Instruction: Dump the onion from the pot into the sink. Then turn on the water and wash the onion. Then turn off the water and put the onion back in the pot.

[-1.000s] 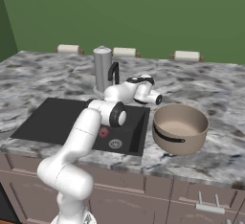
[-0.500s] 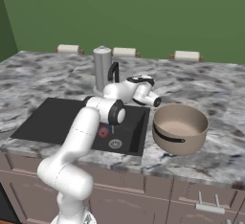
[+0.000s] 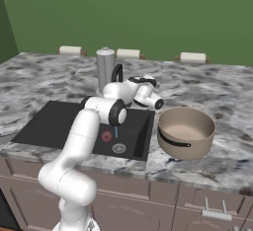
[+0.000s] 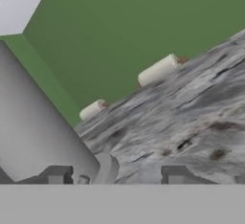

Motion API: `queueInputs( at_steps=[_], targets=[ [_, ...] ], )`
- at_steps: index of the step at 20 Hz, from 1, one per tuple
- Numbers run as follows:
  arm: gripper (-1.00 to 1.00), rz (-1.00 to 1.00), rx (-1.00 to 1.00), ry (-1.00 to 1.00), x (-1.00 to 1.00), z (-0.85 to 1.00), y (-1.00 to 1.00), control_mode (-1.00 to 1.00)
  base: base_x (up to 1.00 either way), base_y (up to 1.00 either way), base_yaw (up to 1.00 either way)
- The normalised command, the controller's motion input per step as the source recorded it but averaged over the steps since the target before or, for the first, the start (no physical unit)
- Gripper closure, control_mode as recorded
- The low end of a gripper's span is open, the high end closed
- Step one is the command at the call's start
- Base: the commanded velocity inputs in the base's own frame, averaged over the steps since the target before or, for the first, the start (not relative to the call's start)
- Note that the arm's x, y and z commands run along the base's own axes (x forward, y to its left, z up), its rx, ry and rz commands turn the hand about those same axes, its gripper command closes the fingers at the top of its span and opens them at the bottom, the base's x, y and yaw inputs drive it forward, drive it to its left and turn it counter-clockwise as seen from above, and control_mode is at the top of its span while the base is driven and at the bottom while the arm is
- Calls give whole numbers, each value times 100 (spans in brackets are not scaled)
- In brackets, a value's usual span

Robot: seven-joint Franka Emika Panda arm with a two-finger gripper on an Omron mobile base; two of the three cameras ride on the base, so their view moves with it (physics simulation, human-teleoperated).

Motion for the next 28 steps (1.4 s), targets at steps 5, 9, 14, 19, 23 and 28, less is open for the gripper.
queueInputs(
  at_steps=[5, 9, 14, 19, 23, 28],
  targets=[
    [-100, 0, 12, 5, -17, 62, -23, -100, 0, 0, 0],
    [-100, 0, 5, 9, -16, 21, -21, -100, 0, 0, 0],
    [-100, 0, 0, 23, -7, -12, -6, -100, 0, 0, 0],
    [-100, 0, -2, 19, 0, -8, 0, -100, 0, 0, 0],
    [-100, 0, -6, 9, -1, -14, -4, -100, 0, 0, 0],
    [-100, 0, -9, 1, -23, -32, -16, -100, 0, 0, 0]
  ],
)
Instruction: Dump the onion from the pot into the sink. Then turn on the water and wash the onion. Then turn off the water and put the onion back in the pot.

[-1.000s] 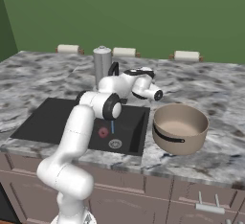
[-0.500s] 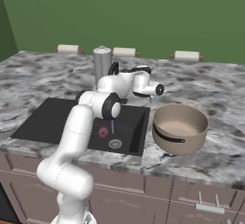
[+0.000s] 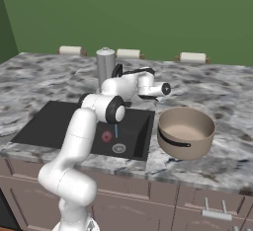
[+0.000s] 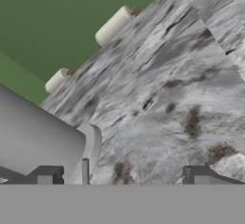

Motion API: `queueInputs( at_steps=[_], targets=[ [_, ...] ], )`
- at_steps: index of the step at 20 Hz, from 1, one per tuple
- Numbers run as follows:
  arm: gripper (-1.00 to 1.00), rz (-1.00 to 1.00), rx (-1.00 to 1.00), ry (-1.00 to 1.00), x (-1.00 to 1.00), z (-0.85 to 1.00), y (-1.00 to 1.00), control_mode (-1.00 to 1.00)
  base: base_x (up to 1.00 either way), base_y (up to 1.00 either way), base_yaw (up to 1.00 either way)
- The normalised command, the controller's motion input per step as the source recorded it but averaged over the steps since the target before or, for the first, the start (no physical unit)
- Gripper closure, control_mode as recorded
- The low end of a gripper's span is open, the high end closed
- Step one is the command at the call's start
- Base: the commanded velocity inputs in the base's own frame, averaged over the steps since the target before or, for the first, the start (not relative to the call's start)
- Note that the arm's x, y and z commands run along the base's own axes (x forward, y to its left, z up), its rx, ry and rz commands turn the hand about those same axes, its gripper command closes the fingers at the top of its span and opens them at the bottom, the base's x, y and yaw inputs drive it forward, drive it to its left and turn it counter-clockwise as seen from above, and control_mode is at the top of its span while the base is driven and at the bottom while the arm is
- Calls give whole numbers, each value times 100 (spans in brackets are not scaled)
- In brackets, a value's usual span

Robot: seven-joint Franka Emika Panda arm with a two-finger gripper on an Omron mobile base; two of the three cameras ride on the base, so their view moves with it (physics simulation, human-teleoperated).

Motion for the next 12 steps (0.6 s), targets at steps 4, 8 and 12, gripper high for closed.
queueInputs(
  at_steps=[4, 8, 12],
  targets=[
    [-100, 0, -10, 0, -23, -42, -9, -100, 0, 0, 0],
    [-100, 0, -8, 0, -16, -34, -1, -100, 0, 0, 0],
    [-100, 0, -1, 0, -2, -8, 0, -100, 0, 0, 0]
  ],
)
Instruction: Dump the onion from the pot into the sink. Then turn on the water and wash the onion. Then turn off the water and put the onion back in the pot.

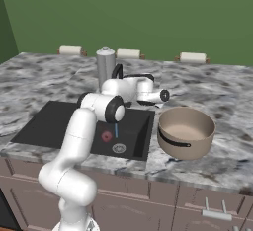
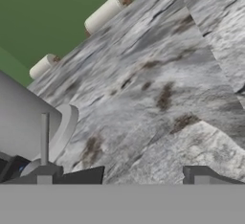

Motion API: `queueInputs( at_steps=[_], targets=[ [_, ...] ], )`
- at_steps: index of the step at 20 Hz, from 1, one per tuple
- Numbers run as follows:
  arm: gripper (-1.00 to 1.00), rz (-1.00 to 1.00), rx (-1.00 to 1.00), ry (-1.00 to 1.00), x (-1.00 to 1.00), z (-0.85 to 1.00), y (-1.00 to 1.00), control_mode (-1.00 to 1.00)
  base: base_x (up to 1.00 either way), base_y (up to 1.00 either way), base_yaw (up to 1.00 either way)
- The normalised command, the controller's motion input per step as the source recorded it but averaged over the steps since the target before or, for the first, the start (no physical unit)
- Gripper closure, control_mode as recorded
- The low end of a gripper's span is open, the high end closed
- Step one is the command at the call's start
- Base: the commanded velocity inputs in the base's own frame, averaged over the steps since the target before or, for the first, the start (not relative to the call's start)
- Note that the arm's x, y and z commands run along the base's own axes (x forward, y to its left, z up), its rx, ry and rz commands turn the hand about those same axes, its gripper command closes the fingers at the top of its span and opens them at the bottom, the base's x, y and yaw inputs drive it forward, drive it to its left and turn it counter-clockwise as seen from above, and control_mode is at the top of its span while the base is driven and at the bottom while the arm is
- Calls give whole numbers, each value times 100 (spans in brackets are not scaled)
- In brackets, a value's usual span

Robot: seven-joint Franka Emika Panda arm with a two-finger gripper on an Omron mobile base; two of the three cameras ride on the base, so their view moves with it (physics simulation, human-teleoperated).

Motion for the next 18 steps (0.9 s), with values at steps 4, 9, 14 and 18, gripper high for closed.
queueInputs(
  at_steps=[4, 9, 14, 18],
  targets=[
    [-100, 0, 0, 0, 0, 0, 3, -100, 0, 0, 0],
    [-100, 0, 0, 3, 2, -4, 8, -100, 0, 0, 0],
    [-100, 0, 0, 7, 14, -6, 11, -100, 0, 0, 0],
    [-100, 0, 0, 7, 23, 0, 1, -100, 0, 0, 0]
  ],
)
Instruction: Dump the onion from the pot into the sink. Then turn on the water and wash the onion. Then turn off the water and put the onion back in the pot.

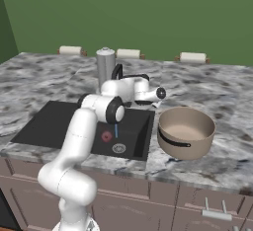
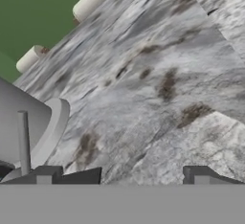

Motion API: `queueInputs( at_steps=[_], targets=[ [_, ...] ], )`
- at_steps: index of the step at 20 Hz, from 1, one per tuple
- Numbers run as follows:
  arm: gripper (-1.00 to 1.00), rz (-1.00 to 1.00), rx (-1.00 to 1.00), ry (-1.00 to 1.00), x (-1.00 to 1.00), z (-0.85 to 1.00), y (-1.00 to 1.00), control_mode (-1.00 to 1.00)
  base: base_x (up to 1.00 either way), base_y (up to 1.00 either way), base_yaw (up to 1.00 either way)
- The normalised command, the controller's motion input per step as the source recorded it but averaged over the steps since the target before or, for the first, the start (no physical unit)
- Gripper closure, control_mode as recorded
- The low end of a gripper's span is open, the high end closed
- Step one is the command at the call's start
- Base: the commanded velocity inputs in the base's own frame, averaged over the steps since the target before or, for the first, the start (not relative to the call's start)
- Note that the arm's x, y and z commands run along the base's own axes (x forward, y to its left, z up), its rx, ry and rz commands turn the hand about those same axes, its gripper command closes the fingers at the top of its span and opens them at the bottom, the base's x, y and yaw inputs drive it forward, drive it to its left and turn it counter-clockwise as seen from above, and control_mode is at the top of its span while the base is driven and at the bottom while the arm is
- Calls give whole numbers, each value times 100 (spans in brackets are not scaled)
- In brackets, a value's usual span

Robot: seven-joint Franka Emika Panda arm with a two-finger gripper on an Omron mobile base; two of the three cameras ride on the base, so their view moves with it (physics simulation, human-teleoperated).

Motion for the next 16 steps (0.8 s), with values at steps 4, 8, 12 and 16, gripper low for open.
queueInputs(
  at_steps=[4, 8, 12, 16],
  targets=[
    [-100, 0, 0, 2, 27, 0, 0, -100, 0, 0, 0],
    [-100, 0, 0, 1, 27, -7, 0, -100, 0, 0, 0],
    [-100, 0, 0, 3, 20, -22, 0, -100, 0, 0, 0],
    [-100, 0, 0, 4, 17, -27, 0, -100, 0, 0, 0]
  ],
)
